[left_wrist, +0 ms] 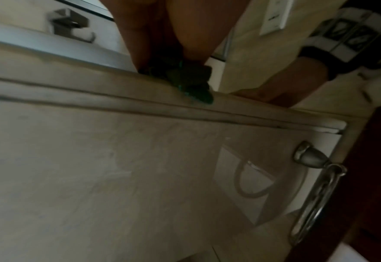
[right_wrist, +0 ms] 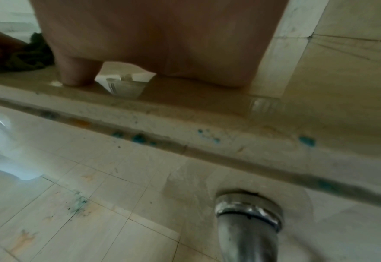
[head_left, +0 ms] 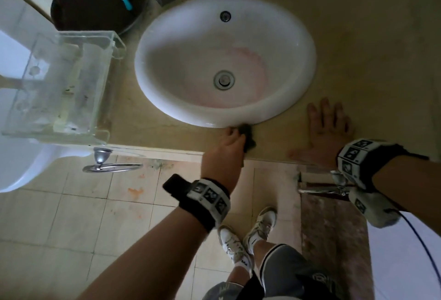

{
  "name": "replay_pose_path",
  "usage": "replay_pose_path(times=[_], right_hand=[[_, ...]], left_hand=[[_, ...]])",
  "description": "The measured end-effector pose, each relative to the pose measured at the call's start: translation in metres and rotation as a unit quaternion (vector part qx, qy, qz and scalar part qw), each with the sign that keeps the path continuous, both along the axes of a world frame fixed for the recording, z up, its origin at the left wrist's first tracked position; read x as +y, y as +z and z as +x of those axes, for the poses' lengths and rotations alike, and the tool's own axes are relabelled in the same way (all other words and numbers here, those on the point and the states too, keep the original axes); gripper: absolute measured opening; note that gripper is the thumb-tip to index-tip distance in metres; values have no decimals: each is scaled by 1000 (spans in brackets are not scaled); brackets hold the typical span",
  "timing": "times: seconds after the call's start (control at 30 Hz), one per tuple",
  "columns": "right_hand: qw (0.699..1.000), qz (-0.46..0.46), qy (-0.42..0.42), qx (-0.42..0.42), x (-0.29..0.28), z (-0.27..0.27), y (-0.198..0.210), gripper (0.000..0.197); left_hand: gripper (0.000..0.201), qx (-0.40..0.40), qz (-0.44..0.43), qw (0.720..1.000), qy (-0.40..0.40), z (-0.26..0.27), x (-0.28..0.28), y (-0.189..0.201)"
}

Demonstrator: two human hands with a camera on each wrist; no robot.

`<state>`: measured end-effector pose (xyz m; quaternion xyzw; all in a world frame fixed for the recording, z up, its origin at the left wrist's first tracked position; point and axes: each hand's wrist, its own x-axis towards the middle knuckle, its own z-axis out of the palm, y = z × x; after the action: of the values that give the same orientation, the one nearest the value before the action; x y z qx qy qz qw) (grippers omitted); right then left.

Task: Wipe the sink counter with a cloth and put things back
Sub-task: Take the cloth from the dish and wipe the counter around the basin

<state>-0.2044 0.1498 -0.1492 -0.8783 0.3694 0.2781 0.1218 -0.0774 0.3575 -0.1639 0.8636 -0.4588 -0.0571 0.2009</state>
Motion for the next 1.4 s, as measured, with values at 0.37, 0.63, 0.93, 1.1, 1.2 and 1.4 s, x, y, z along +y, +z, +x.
replay_pose_path(times=[0.37, 0.63, 0.93, 1.1, 1.2, 1.4], right_hand=[[1000, -2, 7, -13, -3, -2, -4, 131], [1000, -2, 4, -14, -3, -1, -2, 132], [999, -15, 8, -30, -4, -3, -7, 130], [1000, -13, 11, -21, -5, -3, -7, 132], [1000, -11, 9, -20, -5, -3, -6, 131], [1000, -11, 10, -24, -5, -3, -9, 132]], left_hand=[[18, -113, -57, 988, 93, 48, 49, -11], [16, -65, -81, 994, -22, 14, -4, -2], [28, -47, -34, 993, -104, -18, -40, -3], [22, -70, -62, 993, -76, 5, -10, -2], [21, -72, -69, 995, -28, 27, 11, -4], [23, -74, -50, 984, 156, 80, 69, -12]])
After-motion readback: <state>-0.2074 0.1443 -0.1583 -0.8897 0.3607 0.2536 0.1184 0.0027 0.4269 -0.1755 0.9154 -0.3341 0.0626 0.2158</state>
